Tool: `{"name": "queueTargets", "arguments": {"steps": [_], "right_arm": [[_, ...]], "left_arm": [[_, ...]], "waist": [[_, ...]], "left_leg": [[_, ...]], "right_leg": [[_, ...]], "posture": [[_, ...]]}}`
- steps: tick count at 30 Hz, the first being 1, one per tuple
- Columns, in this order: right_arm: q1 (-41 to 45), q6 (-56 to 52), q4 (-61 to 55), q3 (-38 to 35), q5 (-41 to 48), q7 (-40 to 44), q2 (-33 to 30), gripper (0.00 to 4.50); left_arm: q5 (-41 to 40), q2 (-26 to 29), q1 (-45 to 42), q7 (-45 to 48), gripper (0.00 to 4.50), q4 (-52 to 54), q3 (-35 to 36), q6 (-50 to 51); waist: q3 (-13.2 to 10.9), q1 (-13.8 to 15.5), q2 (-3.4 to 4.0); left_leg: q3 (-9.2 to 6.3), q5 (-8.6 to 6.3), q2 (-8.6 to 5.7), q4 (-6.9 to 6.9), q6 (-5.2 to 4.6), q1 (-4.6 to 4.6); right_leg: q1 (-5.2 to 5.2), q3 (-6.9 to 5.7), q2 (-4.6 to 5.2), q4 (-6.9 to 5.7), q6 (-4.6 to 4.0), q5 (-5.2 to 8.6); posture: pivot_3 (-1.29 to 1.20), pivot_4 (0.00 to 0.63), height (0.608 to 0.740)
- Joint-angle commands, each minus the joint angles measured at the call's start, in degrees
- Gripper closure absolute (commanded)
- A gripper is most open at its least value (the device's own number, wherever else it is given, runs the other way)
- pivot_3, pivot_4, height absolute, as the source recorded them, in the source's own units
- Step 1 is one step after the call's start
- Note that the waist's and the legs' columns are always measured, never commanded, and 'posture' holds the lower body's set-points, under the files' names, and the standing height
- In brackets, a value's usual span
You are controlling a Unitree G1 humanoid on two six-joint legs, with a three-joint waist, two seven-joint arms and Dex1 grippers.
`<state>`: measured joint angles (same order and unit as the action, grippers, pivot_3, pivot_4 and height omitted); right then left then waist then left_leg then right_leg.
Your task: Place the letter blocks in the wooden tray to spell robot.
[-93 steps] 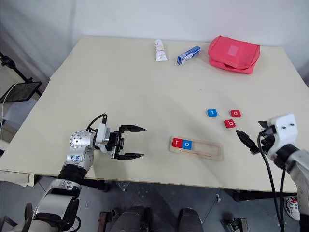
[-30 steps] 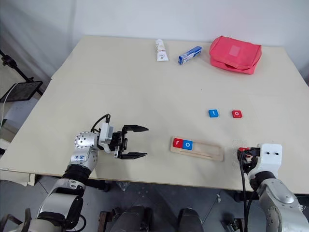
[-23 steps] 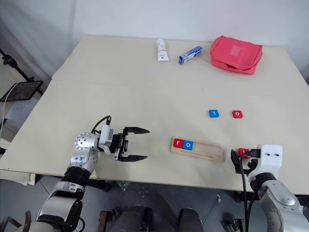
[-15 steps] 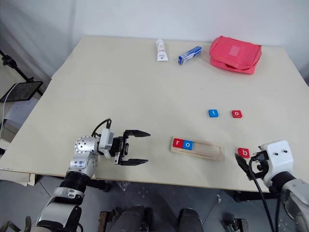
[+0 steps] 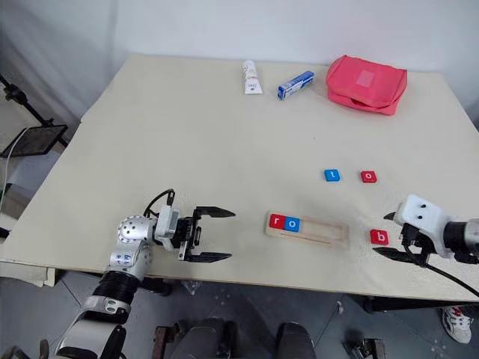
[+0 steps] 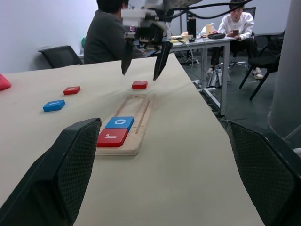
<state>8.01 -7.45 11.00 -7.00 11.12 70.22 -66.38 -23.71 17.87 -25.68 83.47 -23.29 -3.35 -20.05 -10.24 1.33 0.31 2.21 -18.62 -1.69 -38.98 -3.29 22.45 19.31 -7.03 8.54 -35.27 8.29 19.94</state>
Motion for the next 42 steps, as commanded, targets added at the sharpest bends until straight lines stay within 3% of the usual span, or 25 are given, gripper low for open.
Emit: {"name": "queueTargets", "arguments": {"steps": [1,7,8,11,15,18,22,26,31,34,42], "right_arm": [[6.31,4.09,7.02,3.67,-2.83,3.65,0.41,0.06],[12.41,8.03,14.74,8.83,-6.12,6.92,1.97,0.06],[12.85,8.15,15.32,9.07,-6.29,7.07,2.18,0.23],[13.45,8.46,16.64,9.51,-6.51,7.48,2.65,0.90],[13.54,8.96,17.32,9.16,-6.36,7.74,2.98,2.28],[13.38,8.06,16.17,8.19,-5.58,7.20,3.03,3.03],[12.85,5.84,13.61,7.33,-4.64,6.94,2.67,3.03],[9.75,-10.73,-5.22,0.78,2.02,3.56,0.92,3.03],[8.28,-23.74,-20.57,-0.91,6.65,1.78,0.09,3.03],[9.03,-28.21,-24.65,2.08,6.80,2.37,-1.21,3.03],[16.48,-32.24,-29.12,14.46,2.85,-2.59,4.79,3.03]], "left_arm": [[-0.07,0.65,1.86,-1.21,0.00,3.27,0.12,-0.11],[-0.03,1.76,5.09,-3.83,0.00,7.42,0.23,0.79],[-0.05,1.90,5.41,-4.08,0.00,7.80,0.21,0.91],[-0.16,2.26,6.07,-4.70,0.00,8.63,0.16,1.17],[-0.20,2.46,6.04,-5.00,0.00,8.57,0.09,1.23],[-0.29,2.47,5.50,-4.70,0.00,7.74,0.04,1.03],[-0.44,2.39,4.62,-4.17,0.00,6.58,0.15,0.85],[0.07,2.17,1.02,-1.90,0.00,0.96,0.26,-0.80],[0.55,1.04,-1.80,-1.22,0.00,-3.29,0.14,-2.77],[0.75,0.42,-2.72,-0.69,0.00,-4.61,0.02,-3.45],[0.95,-1.07,-3.07,-0.09,0.00,-4.37,-0.55,-3.48]], "waist": [[0.00,-0.07,0.01],[0.00,-0.06,0.02],[0.00,-0.04,0.02],[0.00,-0.06,0.02],[0.00,-0.07,0.02],[0.00,-0.08,0.02],[0.00,-0.06,0.02],[-0.05,0.07,0.17],[-0.05,0.07,0.17],[-0.06,0.11,0.17],[-0.06,-0.02,0.16]], "left_leg": [[0.02,0.00,-0.01,0.00,0.00,0.03],[-0.01,0.00,0.06,0.00,0.01,0.05],[-0.02,0.00,0.06,-0.02,0.01,0.04],[-0.05,0.00,0.06,-0.04,0.01,0.04],[-0.07,0.00,0.08,-0.05,0.01,-0.05],[-0.09,0.00,0.08,-0.08,0.01,-0.10],[-0.10,0.00,0.09,-0.09,0.02,-0.10],[-0.12,0.00,0.10,-0.10,0.02,-0.07],[-0.20,-0.04,0.09,-0.09,0.06,-0.06],[-0.23,-0.06,0.08,-0.09,0.08,-0.05],[-0.25,-0.07,0.07,-0.08,0.08,-0.03]], "right_leg": [[0.01,-0.01,0.01,0.03,0.01,-0.01],[0.00,-0.14,0.01,0.08,0.02,-0.01],[-0.03,-0.16,0.00,0.07,0.02,-0.01],[-0.10,-0.20,0.00,0.19,0.04,-0.03],[-0.28,-0.27,0.00,0.27,0.05,-0.03],[-0.39,-0.30,0.00,0.35,0.08,-0.04],[-0.40,-0.33,0.00,0.36,0.08,-0.04],[-0.39,-0.34,0.00,0.37,0.08,-0.04],[-0.38,-0.36,0.00,0.35,0.08,-0.04],[-0.38,-0.38,0.00,0.36,0.08,-0.04],[-0.36,-0.40,0.00,0.36,0.08,-0.04]], "posture": [[0.00,0.150,0.740],[0.00,0.150,0.740],[0.00,0.150,0.740],[0.00,0.150,0.740],[0.00,0.150,0.740],[0.00,0.150,0.740],[0.00,0.150,0.740],[0.00,0.150,0.740],[0.00,0.150,0.740],[0.00,0.150,0.740],[0.00,0.150,0.740]]}}
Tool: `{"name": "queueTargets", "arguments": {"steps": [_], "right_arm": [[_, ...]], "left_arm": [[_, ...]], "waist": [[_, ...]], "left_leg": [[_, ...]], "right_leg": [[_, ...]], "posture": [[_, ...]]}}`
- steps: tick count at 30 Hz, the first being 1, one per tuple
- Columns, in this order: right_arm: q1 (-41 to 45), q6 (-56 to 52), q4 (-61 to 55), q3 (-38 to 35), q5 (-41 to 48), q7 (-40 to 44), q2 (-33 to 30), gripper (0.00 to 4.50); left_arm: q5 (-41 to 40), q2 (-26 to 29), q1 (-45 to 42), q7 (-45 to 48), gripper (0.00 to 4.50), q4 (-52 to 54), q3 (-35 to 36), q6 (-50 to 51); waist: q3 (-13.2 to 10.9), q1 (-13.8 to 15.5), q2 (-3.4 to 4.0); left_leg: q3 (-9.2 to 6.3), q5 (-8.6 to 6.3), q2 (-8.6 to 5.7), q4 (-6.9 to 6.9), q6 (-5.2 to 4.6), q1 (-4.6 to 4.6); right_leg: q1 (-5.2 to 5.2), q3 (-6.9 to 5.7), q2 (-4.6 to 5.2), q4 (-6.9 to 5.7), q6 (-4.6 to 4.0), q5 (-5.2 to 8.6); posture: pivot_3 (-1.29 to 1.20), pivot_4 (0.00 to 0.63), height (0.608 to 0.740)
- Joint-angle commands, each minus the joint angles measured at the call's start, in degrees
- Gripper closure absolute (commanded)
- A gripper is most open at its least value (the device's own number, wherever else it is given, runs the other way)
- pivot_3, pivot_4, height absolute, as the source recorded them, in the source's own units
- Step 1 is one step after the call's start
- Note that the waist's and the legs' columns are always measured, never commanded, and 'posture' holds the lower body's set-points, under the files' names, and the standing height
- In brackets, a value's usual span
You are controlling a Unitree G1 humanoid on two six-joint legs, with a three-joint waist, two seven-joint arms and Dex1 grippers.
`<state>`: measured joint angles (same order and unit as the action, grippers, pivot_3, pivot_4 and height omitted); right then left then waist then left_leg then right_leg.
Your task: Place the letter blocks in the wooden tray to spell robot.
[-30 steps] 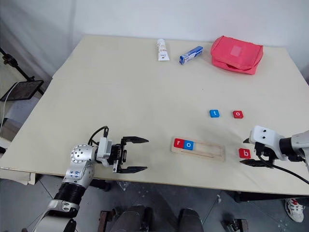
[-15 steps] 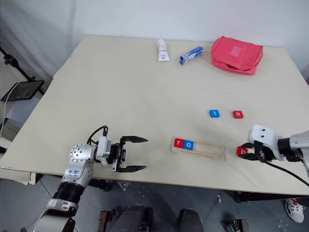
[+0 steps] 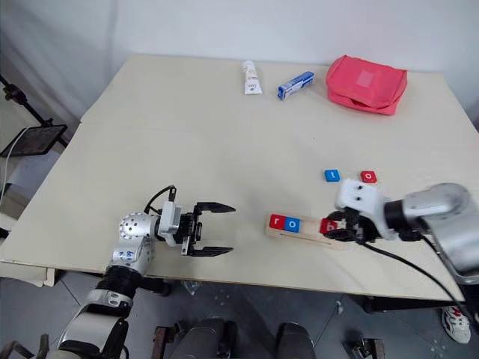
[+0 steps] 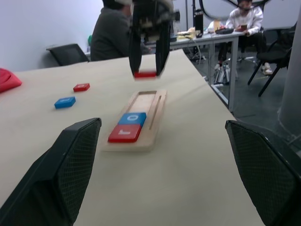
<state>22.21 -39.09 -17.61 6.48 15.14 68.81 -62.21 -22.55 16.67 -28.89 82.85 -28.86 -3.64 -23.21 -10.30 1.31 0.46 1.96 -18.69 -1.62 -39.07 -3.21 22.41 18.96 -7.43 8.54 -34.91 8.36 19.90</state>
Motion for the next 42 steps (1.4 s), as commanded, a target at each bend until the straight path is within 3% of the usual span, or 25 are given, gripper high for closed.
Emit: {"name": "queueTargets", "arguments": {"steps": [1,8,20,29,37,42], "right_arm": [[3.21,-0.84,-0.25,1.96,-1.57,-1.56,1.24,3.03],[7.78,0.10,3.05,7.18,-4.76,-2.25,3.96,3.03],[9.88,0.58,5.38,9.42,-6.90,-1.88,6.16,3.03],[9.14,-1.34,2.76,8.64,-5.86,-0.37,5.70,0.01],[8.28,-2.17,1.38,6.30,-4.52,-0.79,5.29,0.01],[3.43,-3.21,-0.49,-0.20,-2.33,-3.82,5.02,0.01]], "left_arm": [[-0.26,0.19,0.33,0.66,0.00,1.43,-0.26,-0.24],[-0.42,0.46,1.66,0.82,0.00,3.48,-0.42,0.47],[-0.34,0.44,3.05,-0.25,0.00,5.54,-0.43,1.00],[-0.32,0.09,2.98,-0.76,0.00,5.36,-0.63,0.99],[-0.17,-0.40,2.00,-0.71,0.00,3.97,-0.70,0.55],[-0.06,-0.57,1.50,-0.68,0.00,3.14,-0.63,0.32]], "waist": [[0.00,-0.01,0.00],[0.00,-0.01,0.00],[0.00,-0.03,0.00],[0.00,-0.04,0.00],[0.00,-0.01,0.00],[0.00,0.15,0.00]], "left_leg": [[0.01,0.00,-0.01,0.00,0.00,0.02],[-0.03,0.00,-0.03,0.00,0.00,0.02],[-0.02,0.00,-0.03,0.00,0.00,0.01],[-0.03,0.00,-0.03,0.01,0.00,0.01],[-0.03,0.00,-0.03,0.01,0.00,0.02],[-0.05,0.00,-0.03,0.01,0.00,0.02]], "right_leg": [[0.02,0.00,0.01,0.00,0.00,0.00],[0.02,-0.02,0.01,-0.05,0.00,0.00],[0.02,-0.03,0.00,-0.05,0.00,0.00],[0.02,-0.04,0.00,-0.05,0.00,0.00],[0.02,-0.04,0.00,-0.05,0.00,0.00],[0.02,-0.05,0.01,-0.06,0.00,0.00]], "posture": [[0.00,0.150,0.740],[0.00,0.150,0.740],[0.00,0.150,0.740],[0.00,0.150,0.740],[0.00,0.150,0.740],[0.00,0.150,0.740]]}}
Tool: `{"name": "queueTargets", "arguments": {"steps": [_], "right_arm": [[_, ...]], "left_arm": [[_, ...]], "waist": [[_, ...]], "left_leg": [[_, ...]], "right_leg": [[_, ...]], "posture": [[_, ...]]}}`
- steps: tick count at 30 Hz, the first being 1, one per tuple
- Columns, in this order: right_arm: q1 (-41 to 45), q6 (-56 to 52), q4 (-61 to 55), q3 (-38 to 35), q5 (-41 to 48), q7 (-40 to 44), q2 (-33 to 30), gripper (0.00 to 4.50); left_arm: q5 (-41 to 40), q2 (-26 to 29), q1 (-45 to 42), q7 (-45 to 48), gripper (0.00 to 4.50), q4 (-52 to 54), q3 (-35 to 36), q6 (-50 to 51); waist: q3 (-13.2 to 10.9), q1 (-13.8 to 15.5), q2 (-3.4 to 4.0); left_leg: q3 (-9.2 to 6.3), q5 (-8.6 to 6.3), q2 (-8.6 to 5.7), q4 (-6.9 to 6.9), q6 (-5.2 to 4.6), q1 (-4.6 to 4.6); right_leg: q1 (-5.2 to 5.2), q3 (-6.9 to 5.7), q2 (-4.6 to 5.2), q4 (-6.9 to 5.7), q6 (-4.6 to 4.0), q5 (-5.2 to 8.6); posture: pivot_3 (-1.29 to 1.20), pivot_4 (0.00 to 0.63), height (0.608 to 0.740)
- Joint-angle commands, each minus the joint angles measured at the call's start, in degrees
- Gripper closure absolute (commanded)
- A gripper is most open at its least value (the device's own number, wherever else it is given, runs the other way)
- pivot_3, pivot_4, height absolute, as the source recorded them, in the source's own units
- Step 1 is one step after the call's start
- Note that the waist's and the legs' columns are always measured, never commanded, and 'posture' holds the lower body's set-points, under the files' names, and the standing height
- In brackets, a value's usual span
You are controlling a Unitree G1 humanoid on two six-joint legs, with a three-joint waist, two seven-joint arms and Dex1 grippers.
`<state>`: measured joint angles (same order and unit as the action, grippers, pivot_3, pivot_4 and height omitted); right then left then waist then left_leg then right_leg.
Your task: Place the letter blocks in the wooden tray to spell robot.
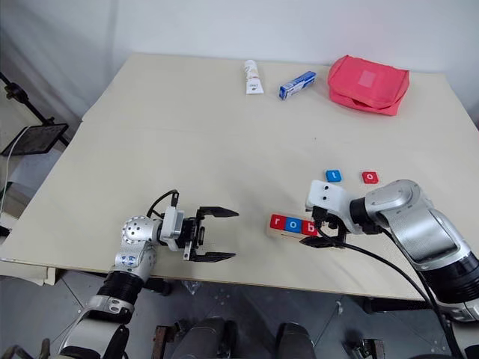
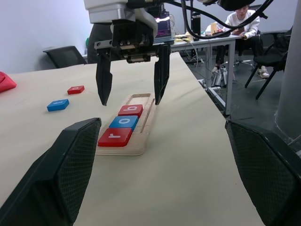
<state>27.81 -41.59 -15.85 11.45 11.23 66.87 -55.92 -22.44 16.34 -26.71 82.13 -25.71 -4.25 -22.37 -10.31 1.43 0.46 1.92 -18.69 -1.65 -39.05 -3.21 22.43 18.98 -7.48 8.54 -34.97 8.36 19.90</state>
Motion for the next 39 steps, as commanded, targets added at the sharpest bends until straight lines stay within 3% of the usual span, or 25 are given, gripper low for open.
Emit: {"name": "queueTargets", "arguments": {"steps": [1,3,10,16,30,37,39], "right_arm": [[-3.34,-1.13,-2.59,-6.46,1.92,-2.55,-1.38,0.01],[-6.12,-0.50,-3.42,-9.69,3.11,-3.25,-1.38,0.01],[-12.29,1.32,-3.02,-13.38,3.34,-4.40,-3.04,2.36],[-10.92,3.58,0.37,-9.18,2.17,-5.85,-0.45,4.46],[-8.89,5.35,3.52,-6.34,1.95,-7.31,3.53,4.49],[-10.83,4.92,0.45,-11.99,4.06,-7.11,1.17,4.49],[-13.15,3.92,-1.40,-16.04,6.02,-6.37,-0.29,4.12]], "left_arm": [[-0.18,-0.26,-0.75,0.02,0.00,-0.14,0.01,-0.53],[-0.18,-0.26,-0.87,-0.05,0.00,-0.38,0.07,-0.57],[-0.23,-0.18,-1.33,0.10,0.00,-1.45,0.25,-0.74],[-0.36,0.28,-1.25,0.28,0.00,-1.30,0.39,-0.73],[-0.62,1.85,1.04,-0.99,0.00,2.03,0.57,0.31],[-0.53,1.81,0.19,-0.78,0.00,0.93,0.52,0.13],[-0.46,1.65,-0.54,-0.46,0.00,-0.05,0.49,-0.03]], "waist": [[0.00,0.05,0.00],[0.00,0.05,0.00],[0.00,-0.05,0.00],[0.00,-0.11,0.00],[0.00,-0.11,0.00],[0.00,0.07,0.00],[0.00,0.14,0.00]], "left_leg": [[-0.01,0.00,-0.01,0.00,0.00,0.00],[-0.01,0.00,-0.02,0.00,0.00,0.01],[0.03,0.00,0.00,0.02,0.00,-0.01],[0.04,0.00,0.02,0.02,0.00,-0.02],[0.03,0.00,0.02,0.02,0.00,-0.02],[0.03,0.00,0.00,0.02,0.00,0.00],[0.00,0.00,-0.01,0.02,-0.01,0.00]], "right_leg": [[0.00,0.00,0.00,0.01,0.00,0.00],[-0.01,0.00,0.01,0.02,0.01,0.00],[-0.01,0.01,0.00,0.02,0.01,0.00],[-0.01,0.01,-0.02,0.02,0.01,0.00],[-0.01,0.01,-0.02,0.02,0.01,0.00],[-0.01,0.00,-0.01,0.02,0.01,0.00],[-0.01,0.00,0.00,0.02,0.01,0.00]], "posture": [[0.00,0.150,0.740],[0.00,0.150,0.740],[0.00,0.150,0.740],[0.00,0.150,0.740],[0.00,0.150,0.740],[0.00,0.150,0.740],[0.00,0.150,0.740]]}}
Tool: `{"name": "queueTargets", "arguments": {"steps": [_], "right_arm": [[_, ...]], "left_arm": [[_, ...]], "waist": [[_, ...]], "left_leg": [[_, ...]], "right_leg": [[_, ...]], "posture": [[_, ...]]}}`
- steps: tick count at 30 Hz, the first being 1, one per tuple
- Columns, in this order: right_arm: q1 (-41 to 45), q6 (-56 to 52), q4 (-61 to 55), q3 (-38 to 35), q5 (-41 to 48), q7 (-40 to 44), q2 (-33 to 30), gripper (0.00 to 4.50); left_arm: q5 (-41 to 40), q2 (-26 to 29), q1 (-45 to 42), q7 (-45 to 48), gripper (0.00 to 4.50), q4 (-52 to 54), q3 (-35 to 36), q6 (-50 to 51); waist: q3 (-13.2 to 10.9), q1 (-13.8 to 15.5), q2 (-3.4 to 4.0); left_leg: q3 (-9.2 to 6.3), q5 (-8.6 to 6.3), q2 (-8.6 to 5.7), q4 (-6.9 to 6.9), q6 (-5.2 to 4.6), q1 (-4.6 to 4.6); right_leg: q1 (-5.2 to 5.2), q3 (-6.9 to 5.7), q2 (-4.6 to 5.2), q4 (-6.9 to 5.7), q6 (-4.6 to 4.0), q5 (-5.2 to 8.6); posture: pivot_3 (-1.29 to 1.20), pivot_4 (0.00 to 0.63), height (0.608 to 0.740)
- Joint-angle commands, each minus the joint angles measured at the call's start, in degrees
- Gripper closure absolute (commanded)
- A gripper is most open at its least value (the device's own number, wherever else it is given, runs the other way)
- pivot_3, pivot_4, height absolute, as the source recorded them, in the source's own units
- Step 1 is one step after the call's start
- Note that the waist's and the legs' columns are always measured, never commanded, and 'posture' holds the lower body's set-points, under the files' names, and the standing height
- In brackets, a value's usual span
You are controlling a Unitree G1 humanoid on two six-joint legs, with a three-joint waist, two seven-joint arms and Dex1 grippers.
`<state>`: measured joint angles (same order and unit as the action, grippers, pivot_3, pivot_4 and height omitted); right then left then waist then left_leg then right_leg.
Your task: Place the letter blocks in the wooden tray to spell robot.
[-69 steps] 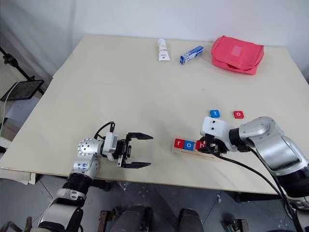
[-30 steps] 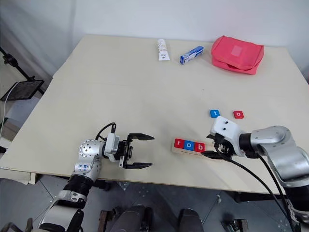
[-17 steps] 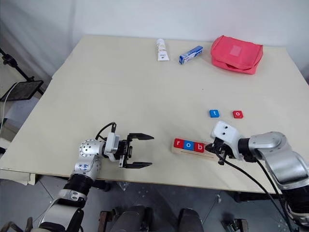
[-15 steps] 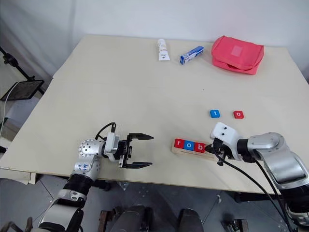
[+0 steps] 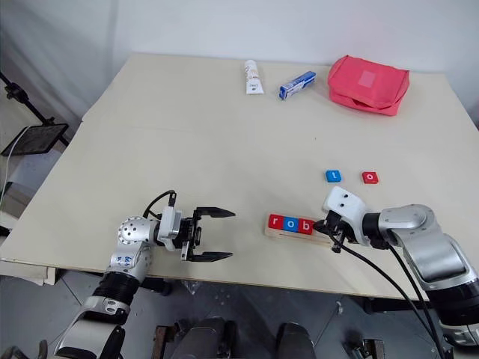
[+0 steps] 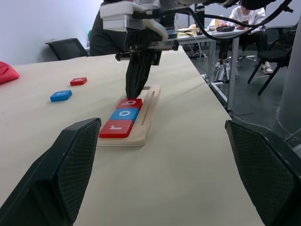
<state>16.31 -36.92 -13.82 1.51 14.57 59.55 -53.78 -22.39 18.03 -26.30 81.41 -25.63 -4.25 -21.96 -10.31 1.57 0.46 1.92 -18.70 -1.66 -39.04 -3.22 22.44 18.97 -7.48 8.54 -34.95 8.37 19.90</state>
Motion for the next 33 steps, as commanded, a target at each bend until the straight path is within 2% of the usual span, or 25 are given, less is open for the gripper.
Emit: {"name": "queueTargets", "arguments": {"steps": [1,9,12,15,19,27,33], "right_arm": [[-2.57,-1.19,-3.96,-7.44,3.56,1.20,-2.87,3.93],[-11.41,-0.34,-2.62,-23.33,6.36,-1.35,-2.94,1.15],[-14.32,1.11,0.46,-28.60,7.14,-2.84,-0.83,0.14],[-16.64,2.26,4.95,-33.19,9.13,-3.88,2.34,0.07],[-16.61,6.51,9.59,-34.36,9.65,-3.89,4.13,0.07],[-13.64,20.75,24.47,-35.14,10.20,0.54,3.70,0.07],[-10.75,25.69,30.19,-33.92,10.02,2.90,2.97,0.07]], "left_arm": [[-0.47,-0.13,-1.21,0.34,0.00,-0.47,0.49,-0.50],[-0.49,-0.44,-2.70,1.84,0.00,-2.97,0.79,-0.97],[-0.76,-0.59,-3.24,2.26,0.00,-4.03,1.24,-0.99],[-1.38,-1.02,-4.23,2.31,0.00,-5.46,2.15,-0.55],[-1.08,-0.84,-5.02,3.22,0.00,-6.74,2.46,-0.87],[-0.89,-0.13,-6.23,4.23,0.00,-7.94,3.11,-0.82],[-0.79,0.22,-6.19,4.46,0.00,-7.81,3.44,-0.78]], "waist": [[0.00,0.05,0.00],[-0.01,-0.03,-0.02],[-0.01,-0.05,-0.01],[-0.01,0.02,-0.03],[-0.01,-0.20,-0.02],[-0.01,-0.23,-0.02],[-0.01,-0.21,-0.02]], "left_leg": [[0.00,0.00,0.00,0.00,-0.01,0.00],[0.03,-0.01,0.00,0.01,-0.01,-0.01],[0.03,-0.01,-0.01,0.01,-0.02,-0.01],[0.03,-0.01,0.00,0.02,-0.02,-0.03],[0.08,-0.01,-0.01,0.02,-0.02,-0.05],[0.16,-0.01,0.01,0.04,-0.03,-0.10],[0.16,-0.01,0.02,0.04,-0.03,-0.10]], "right_leg": [[0.00,-0.01,0.00,0.00,0.00,0.00],[-0.02,0.00,0.00,0.02,0.01,-0.01],[-0.03,0.00,0.00,0.01,0.02,-0.01],[-0.07,-0.04,0.00,0.02,0.02,-0.01],[-0.07,0.00,0.00,0.02,0.02,-0.01],[-0.07,0.02,0.00,0.04,0.02,-0.01],[-0.07,0.01,0.00,0.04,0.02,-0.01]], "posture": [[0.00,0.150,0.740],[0.00,0.150,0.740],[0.00,0.150,0.740],[0.00,0.150,0.740],[0.00,0.150,0.740],[0.00,0.150,0.740],[0.00,0.150,0.740]]}}
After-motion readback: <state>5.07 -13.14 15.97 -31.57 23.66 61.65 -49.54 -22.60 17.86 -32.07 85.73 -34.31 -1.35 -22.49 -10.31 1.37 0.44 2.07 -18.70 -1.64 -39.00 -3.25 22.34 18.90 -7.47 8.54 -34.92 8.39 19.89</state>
